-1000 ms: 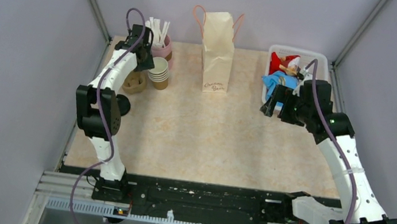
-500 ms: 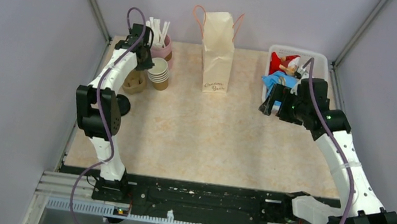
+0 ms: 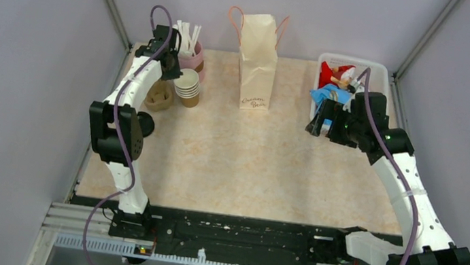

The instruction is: Pack the takeout coffee

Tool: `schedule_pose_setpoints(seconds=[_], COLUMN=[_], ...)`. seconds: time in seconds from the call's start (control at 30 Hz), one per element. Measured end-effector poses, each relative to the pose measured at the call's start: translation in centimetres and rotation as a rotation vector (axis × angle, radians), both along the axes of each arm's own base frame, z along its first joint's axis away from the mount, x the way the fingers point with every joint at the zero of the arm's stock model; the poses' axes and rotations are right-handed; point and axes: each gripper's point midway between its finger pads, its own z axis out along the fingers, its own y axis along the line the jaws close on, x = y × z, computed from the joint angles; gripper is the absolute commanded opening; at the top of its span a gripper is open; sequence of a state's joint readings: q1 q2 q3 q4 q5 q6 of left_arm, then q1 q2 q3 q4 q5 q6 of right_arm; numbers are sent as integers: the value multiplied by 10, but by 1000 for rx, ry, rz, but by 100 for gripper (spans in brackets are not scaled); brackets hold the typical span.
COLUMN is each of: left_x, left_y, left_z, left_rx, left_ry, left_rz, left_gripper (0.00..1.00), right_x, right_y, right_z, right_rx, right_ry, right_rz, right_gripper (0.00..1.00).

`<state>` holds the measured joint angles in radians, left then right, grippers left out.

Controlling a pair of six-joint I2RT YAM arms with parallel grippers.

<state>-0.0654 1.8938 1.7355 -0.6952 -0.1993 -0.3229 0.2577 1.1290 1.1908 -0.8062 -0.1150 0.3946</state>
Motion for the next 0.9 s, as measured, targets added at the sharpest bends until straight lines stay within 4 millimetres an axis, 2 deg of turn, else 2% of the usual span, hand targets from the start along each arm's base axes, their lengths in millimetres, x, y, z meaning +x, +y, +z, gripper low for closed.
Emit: schedule_pose_setpoints(seconds=[0.37, 0.67, 0.9], left_x=[5, 6, 9], left_y=[-1, -3, -5], left_z=[-4, -2, 8], left_rx=[1, -4, -12], left_ry=[8, 8, -12], left_rz=[-13, -20, -27], left_gripper=[15, 0, 0], right_x=[0, 0, 0], right_y=[1, 1, 2], right_z=[-5, -7, -7], right_rx=[7, 8, 14], right_ry=[14, 17, 19], right_rz=[-3, -4, -7], right_gripper=[99, 99, 99])
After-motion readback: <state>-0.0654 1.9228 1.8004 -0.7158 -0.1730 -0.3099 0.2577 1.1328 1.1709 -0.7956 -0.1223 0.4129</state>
